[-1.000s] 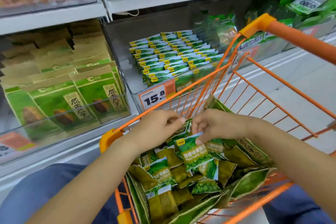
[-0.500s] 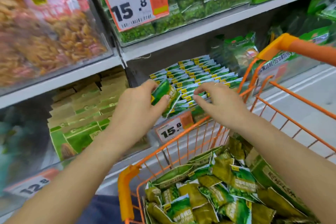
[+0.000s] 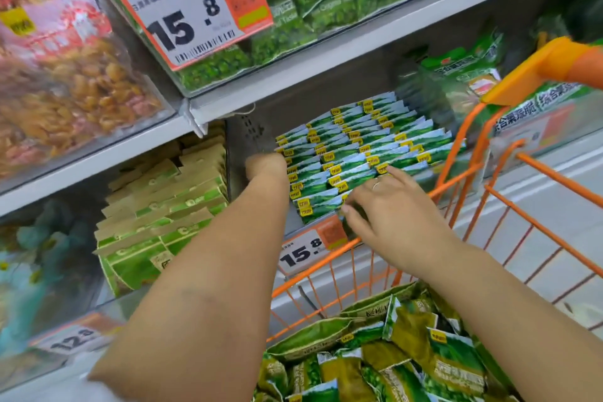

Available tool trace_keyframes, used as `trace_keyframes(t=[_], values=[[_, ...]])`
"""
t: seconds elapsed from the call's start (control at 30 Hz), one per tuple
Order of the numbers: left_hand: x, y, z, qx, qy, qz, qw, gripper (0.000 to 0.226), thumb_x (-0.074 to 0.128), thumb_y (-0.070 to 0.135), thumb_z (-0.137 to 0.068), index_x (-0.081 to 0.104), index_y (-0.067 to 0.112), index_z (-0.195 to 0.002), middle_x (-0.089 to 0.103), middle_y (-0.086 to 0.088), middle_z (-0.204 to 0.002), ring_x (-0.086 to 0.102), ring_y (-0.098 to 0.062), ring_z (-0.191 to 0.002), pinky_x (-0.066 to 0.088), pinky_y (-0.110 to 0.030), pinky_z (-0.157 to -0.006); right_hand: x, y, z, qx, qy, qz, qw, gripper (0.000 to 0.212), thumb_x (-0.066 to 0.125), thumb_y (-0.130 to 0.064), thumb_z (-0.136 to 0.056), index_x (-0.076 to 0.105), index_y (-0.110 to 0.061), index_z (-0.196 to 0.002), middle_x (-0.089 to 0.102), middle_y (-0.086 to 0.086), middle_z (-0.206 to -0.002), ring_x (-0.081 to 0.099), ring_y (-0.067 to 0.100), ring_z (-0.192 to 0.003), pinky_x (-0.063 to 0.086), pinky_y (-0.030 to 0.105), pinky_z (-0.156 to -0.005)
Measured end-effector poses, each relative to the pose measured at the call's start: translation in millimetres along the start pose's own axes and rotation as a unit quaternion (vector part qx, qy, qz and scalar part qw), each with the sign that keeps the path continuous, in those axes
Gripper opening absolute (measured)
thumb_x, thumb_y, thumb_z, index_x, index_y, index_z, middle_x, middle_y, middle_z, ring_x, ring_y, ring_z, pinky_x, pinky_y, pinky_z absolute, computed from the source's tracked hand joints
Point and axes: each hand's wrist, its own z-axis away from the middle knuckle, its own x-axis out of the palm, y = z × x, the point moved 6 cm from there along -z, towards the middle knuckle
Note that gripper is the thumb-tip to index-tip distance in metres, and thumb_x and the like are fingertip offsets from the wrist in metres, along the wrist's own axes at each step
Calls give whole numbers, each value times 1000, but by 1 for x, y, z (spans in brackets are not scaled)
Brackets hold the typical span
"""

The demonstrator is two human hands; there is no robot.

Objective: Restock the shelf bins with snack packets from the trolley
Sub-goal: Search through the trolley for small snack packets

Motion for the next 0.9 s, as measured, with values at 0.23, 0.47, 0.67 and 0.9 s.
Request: trace_keyframes(t=[0.23,0.47,0.67,0.9], values=[[26,17,-4,-28,-53,109,992,16,37,16,-103,53,18,-100,37,8,-72,39,-3,-57,37,-10,-33,-5,-5,1,2,31,-5,999,63,19,-50,-95,73,-17,-89,70,3,-83,64,24,-86,19,36,-108],[6,39,-35,132,17,-333,933,25,45,0,-95,59,-1,-116,61,-19,-114,60,-33,-104,46,-34,-77,-5,-7,0,-5,12,-8,1000,70,11,-54,-92,71,-18,-99,71,2,-93,63,23,-96,15,35,-111],[3,57,-51,278,49,-540,793,29,44,-1,-94,60,-2,-118,60,-22,-118,60,-38,-109,44,-35,-75,-3,-4,1,-7,49,10,999,55,26,-46,-95,71,-16,-87,69,3,-80,64,25,-82,30,39,-106],[4,61,-63,280,59,-557,780,24,46,-3,-94,60,-7,-113,60,-25,-118,60,-39,-109,47,-39,-78,-2,-4,0,-7,47,13,999,54,27,-46,-95,71,-17,-87,69,2,-79,64,24,-81,34,41,-105]])
